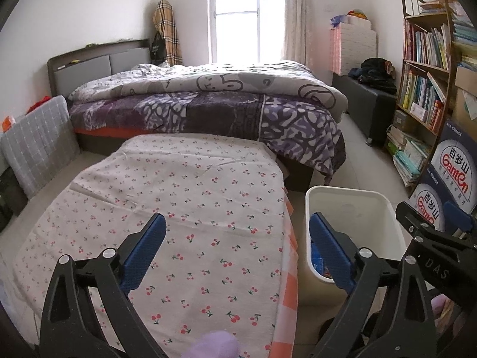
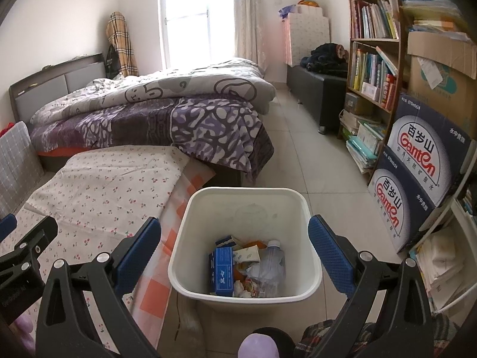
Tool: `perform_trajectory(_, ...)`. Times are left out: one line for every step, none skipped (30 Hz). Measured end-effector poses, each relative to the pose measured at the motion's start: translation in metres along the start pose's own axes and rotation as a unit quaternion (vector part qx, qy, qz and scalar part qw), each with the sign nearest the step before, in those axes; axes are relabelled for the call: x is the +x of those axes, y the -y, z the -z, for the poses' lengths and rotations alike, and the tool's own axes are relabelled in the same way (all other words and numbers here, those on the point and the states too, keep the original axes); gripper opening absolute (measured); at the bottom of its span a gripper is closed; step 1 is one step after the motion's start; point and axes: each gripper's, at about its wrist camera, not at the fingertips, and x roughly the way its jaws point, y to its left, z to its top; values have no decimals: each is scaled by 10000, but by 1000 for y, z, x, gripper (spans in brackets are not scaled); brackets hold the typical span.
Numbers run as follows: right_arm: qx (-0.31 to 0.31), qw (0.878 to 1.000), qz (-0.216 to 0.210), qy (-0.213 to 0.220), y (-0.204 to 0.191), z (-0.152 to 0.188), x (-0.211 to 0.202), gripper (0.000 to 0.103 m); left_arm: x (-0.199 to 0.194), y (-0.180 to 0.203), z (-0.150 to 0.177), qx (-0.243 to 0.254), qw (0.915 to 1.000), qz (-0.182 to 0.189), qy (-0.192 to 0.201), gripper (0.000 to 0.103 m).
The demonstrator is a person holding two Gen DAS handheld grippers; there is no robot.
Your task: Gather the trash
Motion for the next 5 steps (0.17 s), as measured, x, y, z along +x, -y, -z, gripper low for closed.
perform_trajectory(3, 10000, 0, 0, 0, 0, -1, 96, -1, 0, 0, -11, 10000, -16, 2, 96)
perform_trajectory(6, 10000, 1, 9, 0, 0, 0, 96, -1, 0, -1, -32, 10000, -19, 5, 96)
perform_trajectory(6, 10000, 1, 11, 0, 0, 0, 96, -2, -1, 0, -58, 10000, -15, 11, 96)
perform_trajectory(12, 10000, 2, 17, 0, 0, 0, 96, -2, -1, -1, -66, 10000, -22, 9, 96)
perform_trajectory(16, 10000, 1, 18, 0, 1, 0, 96, -1, -2, -2, -74, 10000, -30, 5, 96)
